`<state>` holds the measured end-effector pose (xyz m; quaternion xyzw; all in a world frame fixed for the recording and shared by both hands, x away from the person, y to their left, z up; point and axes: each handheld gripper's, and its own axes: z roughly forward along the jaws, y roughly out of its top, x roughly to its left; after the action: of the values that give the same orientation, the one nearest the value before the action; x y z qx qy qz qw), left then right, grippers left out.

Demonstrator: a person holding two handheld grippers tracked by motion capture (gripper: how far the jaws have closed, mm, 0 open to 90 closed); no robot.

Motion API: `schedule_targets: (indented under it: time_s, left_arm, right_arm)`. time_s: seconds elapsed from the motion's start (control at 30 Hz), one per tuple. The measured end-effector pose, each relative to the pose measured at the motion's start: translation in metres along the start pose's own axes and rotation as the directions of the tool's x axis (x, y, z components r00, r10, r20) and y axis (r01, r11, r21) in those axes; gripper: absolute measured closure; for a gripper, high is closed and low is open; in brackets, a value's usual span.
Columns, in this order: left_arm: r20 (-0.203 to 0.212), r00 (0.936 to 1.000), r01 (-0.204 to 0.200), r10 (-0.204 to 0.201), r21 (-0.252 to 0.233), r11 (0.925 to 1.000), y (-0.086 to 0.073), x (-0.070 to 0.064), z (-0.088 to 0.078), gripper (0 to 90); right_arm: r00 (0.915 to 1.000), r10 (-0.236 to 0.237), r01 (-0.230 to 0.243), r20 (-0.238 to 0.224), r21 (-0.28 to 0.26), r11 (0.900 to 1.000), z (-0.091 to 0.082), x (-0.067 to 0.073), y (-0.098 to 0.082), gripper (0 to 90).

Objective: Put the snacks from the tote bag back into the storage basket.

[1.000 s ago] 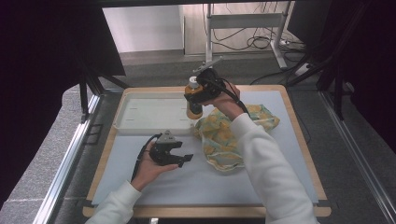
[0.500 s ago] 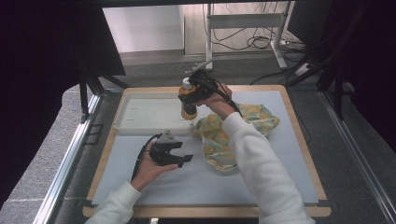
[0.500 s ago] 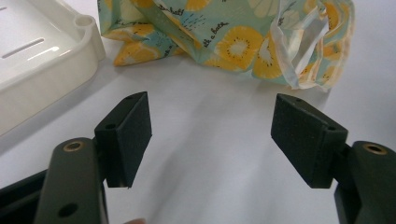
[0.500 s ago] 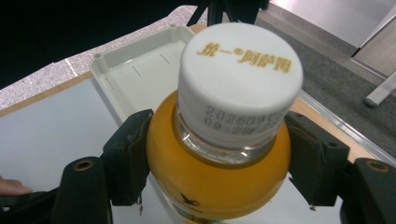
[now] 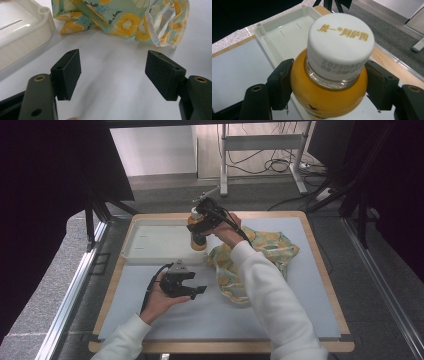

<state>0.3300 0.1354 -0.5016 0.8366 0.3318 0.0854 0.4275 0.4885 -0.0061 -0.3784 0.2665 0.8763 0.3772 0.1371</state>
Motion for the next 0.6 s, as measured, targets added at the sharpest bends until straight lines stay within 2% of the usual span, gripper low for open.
schedule_targets:
  time_s: [0.17,0.6]
  left_arm:
    - [-0.002,1.0,-0.002,0.002,0.001,1.0,0.0,0.0,0.0,29.1]
    - [-0.004,1.0,-0.002,0.002,0.002,1.0,0.0,0.001,-0.001,29.1]
  right_arm:
    - [1.0,-0.002,0.002,0.007,0.024,1.0,0.011,0.003,-0.002,30.2]
    - [1.0,-0.007,0.007,0.005,0.044,0.999,0.026,0.007,-0.004,30.1]
